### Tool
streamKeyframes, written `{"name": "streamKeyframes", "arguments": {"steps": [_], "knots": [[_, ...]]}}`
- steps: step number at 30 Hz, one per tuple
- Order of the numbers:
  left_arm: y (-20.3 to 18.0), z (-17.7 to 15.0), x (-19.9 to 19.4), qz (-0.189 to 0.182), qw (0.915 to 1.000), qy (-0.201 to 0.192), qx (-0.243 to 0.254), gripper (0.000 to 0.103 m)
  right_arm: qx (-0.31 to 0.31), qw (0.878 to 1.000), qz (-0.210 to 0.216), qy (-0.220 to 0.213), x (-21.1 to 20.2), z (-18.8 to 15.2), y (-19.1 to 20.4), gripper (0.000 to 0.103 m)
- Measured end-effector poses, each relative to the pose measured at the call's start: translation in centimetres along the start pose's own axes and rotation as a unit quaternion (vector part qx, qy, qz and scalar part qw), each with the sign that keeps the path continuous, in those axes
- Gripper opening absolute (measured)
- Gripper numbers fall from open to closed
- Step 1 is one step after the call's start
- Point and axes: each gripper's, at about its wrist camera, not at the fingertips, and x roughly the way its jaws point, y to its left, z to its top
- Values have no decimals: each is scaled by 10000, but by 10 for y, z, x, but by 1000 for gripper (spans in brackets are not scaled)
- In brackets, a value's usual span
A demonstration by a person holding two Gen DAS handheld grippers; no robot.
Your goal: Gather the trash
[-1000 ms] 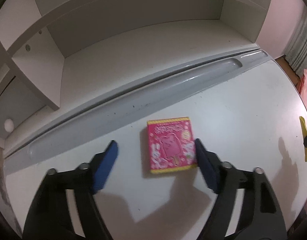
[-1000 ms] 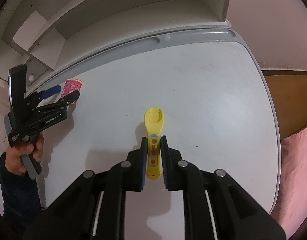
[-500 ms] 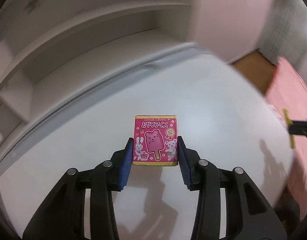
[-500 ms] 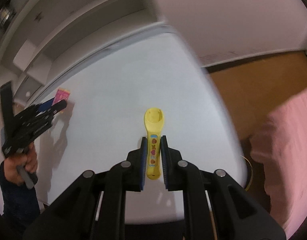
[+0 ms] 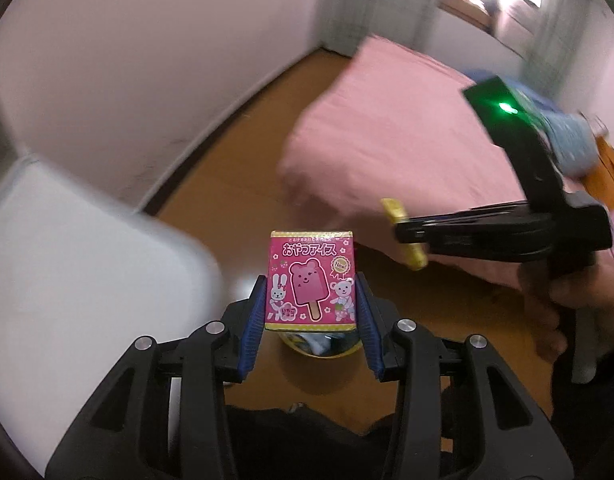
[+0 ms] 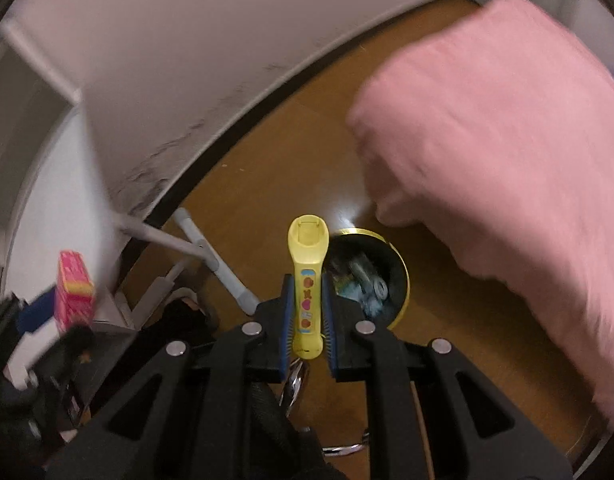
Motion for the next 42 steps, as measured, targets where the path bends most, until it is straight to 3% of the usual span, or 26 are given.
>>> {"name": "streamKeyframes", "arguments": {"steps": [8,25,26,28,29,30,35,39,42], "knots": [[-19,-2,88,-119,9976,681,100,41,498,9979,-68,402,57,-13,-50,14],[-14,-3,157,-112,9939,1095,-98,41,626,9957,-64,682,105,-21,-61,14],[-14,-3,161,-129,9935,1130,-103,41,639,9954,-88,702,107,-21,-62,16],[-14,-4,164,-139,9930,1166,-108,41,678,9951,-102,716,110,-21,-64,32],[-14,-4,167,-154,9927,1189,-108,41,690,9952,-110,686,109,-22,-64,49],[-13,-5,169,-164,9924,1212,-109,41,688,9955,-126,641,108,-22,-65,57],[-15,-5,178,-220,9913,1289,-110,41,834,9951,-172,501,102,-20,-76,58],[-20,-1,184,-263,9908,1325,19,42,1030,9938,-276,317,93,-21,-88,65],[-21,3,181,-242,9916,1270,2,61,1171,9924,-342,158,83,-22,-95,68]]}}
